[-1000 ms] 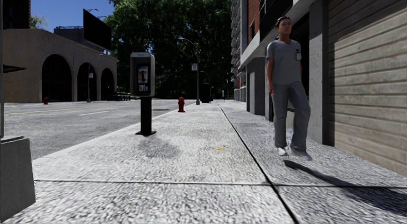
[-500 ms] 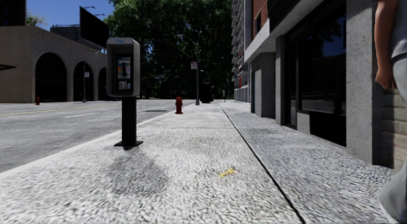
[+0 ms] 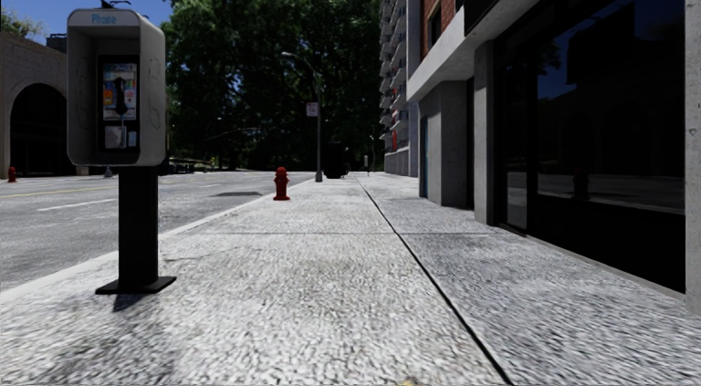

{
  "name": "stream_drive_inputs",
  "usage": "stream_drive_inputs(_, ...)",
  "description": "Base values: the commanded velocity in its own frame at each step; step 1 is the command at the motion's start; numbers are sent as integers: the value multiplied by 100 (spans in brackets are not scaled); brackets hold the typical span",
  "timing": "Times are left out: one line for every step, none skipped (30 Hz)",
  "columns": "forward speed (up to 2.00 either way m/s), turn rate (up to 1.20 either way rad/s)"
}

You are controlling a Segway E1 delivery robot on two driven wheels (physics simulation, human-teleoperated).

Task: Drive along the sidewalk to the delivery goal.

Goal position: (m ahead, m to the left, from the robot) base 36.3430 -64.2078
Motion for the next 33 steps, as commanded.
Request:
stream_drive_inputs(200, -31)
stream_drive_inputs(200, -31)
stream_drive_inputs(200, -31)
stream_drive_inputs(200, -31)
stream_drive_inputs(200, -28)
stream_drive_inputs(200, -11)
stream_drive_inputs(200, -11)
stream_drive_inputs(200, 0)
stream_drive_inputs(200, 0)
stream_drive_inputs(200, 0)
stream_drive_inputs(200, 0)
stream_drive_inputs(200, 0)
stream_drive_inputs(200, 0)
stream_drive_inputs(200, 0)
stream_drive_inputs(200, 0)
stream_drive_inputs(200, 0)
stream_drive_inputs(200, 0)
stream_drive_inputs(200, 0)
stream_drive_inputs(200, 0)
stream_drive_inputs(200, 0)
stream_drive_inputs(200, 0)
stream_drive_inputs(200, 0)
stream_drive_inputs(200, 0)
stream_drive_inputs(200, 0)
stream_drive_inputs(200, 0)
stream_drive_inputs(200, 0)
stream_drive_inputs(200, 0)
stream_drive_inputs(200, 0)
stream_drive_inputs(200, 0)
stream_drive_inputs(200, 0)
stream_drive_inputs(200, 0)
stream_drive_inputs(200, 0)
stream_drive_inputs(200, 0)
